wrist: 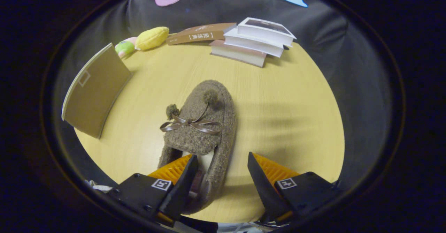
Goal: Open the storage box then place both shoes into the box .Put the left shoe in first, then the right shoe, with the right side of both shoes facing outward in a uniform manner.
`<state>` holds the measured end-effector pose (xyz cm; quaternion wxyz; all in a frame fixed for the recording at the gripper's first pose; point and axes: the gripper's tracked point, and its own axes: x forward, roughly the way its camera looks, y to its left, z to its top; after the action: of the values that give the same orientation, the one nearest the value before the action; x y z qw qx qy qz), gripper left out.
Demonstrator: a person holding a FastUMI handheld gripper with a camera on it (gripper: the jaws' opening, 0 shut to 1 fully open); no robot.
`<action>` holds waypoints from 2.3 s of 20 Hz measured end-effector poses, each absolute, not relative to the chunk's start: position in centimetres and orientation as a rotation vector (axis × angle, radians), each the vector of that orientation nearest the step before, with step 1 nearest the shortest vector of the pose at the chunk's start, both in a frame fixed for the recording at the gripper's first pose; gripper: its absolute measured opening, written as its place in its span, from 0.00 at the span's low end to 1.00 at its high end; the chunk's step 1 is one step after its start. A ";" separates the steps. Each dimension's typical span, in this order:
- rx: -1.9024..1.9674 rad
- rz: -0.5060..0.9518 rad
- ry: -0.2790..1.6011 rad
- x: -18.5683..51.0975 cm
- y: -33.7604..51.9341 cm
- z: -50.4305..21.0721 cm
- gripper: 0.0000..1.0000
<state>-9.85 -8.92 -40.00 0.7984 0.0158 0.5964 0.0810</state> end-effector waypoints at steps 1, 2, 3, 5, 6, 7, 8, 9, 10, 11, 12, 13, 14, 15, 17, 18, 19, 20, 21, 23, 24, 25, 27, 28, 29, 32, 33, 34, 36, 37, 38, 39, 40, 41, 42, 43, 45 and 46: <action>0.063 0.179 1.293 -10.0 -8.5 -40.1 0.86; 0.093 0.188 1.307 -10.2 -8.1 -40.1 0.78; 0.118 0.187 1.320 -10.3 -7.7 -40.1 0.70; 0.126 0.169 1.338 -10.4 -7.8 -40.1 0.54; 0.141 0.157 1.351 -10.4 -7.9 -40.1 0.46; 0.162 0.146 1.365 -10.4 -7.8 -40.3 0.46; 0.160 0.086 1.352 -9.9 -8.9 -40.2 0.46; 0.197 0.070 1.369 -10.0 -8.9 -40.4 0.10; 0.222 0.057 1.374 -10.1 -8.9 -40.5 0.09; 0.251 0.029 1.368 -10.2 -8.8 -40.3 0.08; 0.269 0.025 1.374 -10.2 -8.8 -40.1 0.07; 0.294 0.023 1.377 -10.4 -8.4 -39.8 0.06; 0.323 0.024 1.379 -10.4 -7.7 -39.5 0.05; 0.356 0.024 1.379 -10.4 -7.1 -39.1 0.05; 0.413 0.026 1.372 -10.1 -5.8 -37.8 0.04; 0.432 0.028 1.365 -9.9 -5.2 -37.1 0.04; 0.443 0.028 1.358 -9.7 -4.6 -36.4 0.04; 0.449 0.028 1.349 -9.4 -4.1 -35.7 0.04; 0.453 0.029 1.342 -9.1 -3.4 -35.1 0.04; 0.463 0.032 1.327 -8.5 -2.1 -33.6 0.04; 0.469 0.036 1.320 -8.3 -1.4 -32.9 0.04; 0.476 0.040 1.317 -8.0 -0.6 -32.1 0.04; 0.487 0.051 1.304 -7.3 1.0 -30.6 0.04; 0.489 0.056 1.296 -6.9 1.8 -29.9 0.04; 0.490 0.061 1.288 -6.5 2.6 -29.2 0.04; 0.503 0.090 1.268 -5.2 5.4 -26.7 0.04; 0.505 0.102 1.262 -4.8 6.3 -25.8 0.04; 0.503 0.117 1.255 -4.3 7.3 -25.0 0.04; 0.491 0.149 1.245 -3.6 9.3 -23.5 0.04; 0.489 0.169 1.242 -3.3 10.4 -22.8 0.04; 0.496 0.187 1.237 -3.0 11.5 -22.1 0.04; 0.508 0.205 1.230 -2.7 12.7 -21.3 0.04; 0.522 0.226 1.219 -2.2 14.3 -20.4 0.04; 0.529 0.242 1.213 -1.9 15.4 -19.9 0.04; 0.534 0.259 1.208 -1.7 16.7 -19.4 0.04; 0.536 0.277 1.207 -1.5 18.2 -19.1 0.04; 0.540 0.305 1.213 -1.4 20.7 -18.9 0.04; 0.545 0.317 1.219 -1.5 22.1 -19.0 0.04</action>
<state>-1.51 22.11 -18.96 0.7737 0.2518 0.5626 0.1461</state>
